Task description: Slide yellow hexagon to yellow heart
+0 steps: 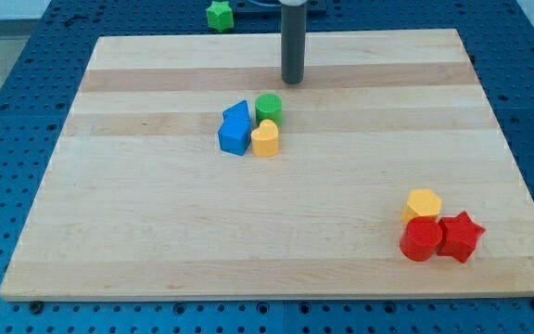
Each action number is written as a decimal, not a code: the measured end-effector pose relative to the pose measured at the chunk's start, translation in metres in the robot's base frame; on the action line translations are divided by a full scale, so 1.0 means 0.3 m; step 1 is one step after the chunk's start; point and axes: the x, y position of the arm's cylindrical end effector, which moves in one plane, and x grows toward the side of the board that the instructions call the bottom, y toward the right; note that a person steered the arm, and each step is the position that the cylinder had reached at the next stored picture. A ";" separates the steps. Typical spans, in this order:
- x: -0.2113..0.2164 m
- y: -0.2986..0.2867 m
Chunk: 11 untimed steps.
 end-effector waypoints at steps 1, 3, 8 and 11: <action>0.115 -0.081; 0.229 -0.100; 0.804 0.669; 0.833 0.431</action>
